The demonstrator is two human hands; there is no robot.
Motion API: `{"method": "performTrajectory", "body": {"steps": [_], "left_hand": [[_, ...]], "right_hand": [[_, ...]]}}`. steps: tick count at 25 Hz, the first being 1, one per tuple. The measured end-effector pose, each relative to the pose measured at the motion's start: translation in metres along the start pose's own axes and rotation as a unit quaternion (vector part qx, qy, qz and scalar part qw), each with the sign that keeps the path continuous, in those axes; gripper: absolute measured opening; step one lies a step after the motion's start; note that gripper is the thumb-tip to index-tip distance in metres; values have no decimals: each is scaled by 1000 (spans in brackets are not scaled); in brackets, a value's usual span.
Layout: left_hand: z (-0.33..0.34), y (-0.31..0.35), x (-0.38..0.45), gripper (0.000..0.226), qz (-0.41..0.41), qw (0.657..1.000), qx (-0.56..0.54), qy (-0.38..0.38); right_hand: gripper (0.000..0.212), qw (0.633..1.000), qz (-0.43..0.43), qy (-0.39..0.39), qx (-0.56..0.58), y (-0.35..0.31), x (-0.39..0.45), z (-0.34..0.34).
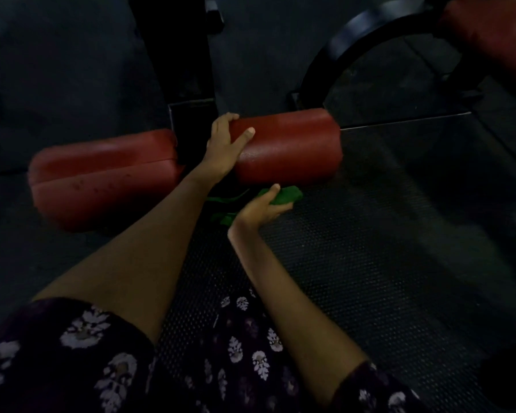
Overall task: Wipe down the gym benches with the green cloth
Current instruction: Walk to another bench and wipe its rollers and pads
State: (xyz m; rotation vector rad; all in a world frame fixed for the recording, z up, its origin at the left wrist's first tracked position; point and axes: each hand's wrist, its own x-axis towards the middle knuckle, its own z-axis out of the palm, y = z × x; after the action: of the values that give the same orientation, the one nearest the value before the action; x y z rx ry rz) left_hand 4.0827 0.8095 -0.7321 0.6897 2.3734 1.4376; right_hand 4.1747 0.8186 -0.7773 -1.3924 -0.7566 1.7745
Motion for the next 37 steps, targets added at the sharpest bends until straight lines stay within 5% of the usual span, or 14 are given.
{"method": "performTrajectory", "body": {"steps": [4, 7, 9, 11, 14, 20, 22, 25, 27, 29, 31, 33, 37], "left_hand": [[5, 1, -3, 50, 3, 1000, -19, 18], [8, -1, -5, 48, 11, 999, -13, 36], [9, -2, -6, 46, 16, 998, 3, 61], [11, -3, -7, 44, 22, 995, 5, 92], [15, -6, -9, 41, 31, 993, 2, 114], [18, -1, -8, 41, 26, 994, 12, 106], [15, -2, -7, 41, 27, 995, 14, 98], [10, 1, -4, 38, -11, 996, -15, 87], [14, 11, -3, 33, -60, 992, -36, 103], [20, 19, -6, 28, -62, 988, 3, 144], [25, 20, -9, 26, -35, 981, 17, 189], [27, 17, -7, 28, -16, 978, 8, 206], [26, 8, -5, 32, 12, 979, 0, 202]], "right_hand": [[43, 996, -25, 81, 37, -40, 29, -4], [49, 974, -160, 102, -123, -50, 26, -6], [48, 869, -399, 49, -287, -41, 12, -1], [43, 781, -511, 42, -358, -49, 21, 1], [39, 846, -402, 52, -346, -94, 56, -2], [40, 690, -405, -22, -600, -164, 94, 20], [42, 669, -373, -78, -638, -181, 114, 34], [44, 690, -328, -170, -622, -198, 129, 43], [47, 609, -386, -184, -668, -187, 113, 31], [49, 449, -539, -167, -693, -155, 83, 5], [46, 382, -618, -182, -662, -138, 59, -11], [43, 393, -589, -175, -684, -152, 63, 7], [54, 444, -371, -194, -792, -188, 106, 80]]}}
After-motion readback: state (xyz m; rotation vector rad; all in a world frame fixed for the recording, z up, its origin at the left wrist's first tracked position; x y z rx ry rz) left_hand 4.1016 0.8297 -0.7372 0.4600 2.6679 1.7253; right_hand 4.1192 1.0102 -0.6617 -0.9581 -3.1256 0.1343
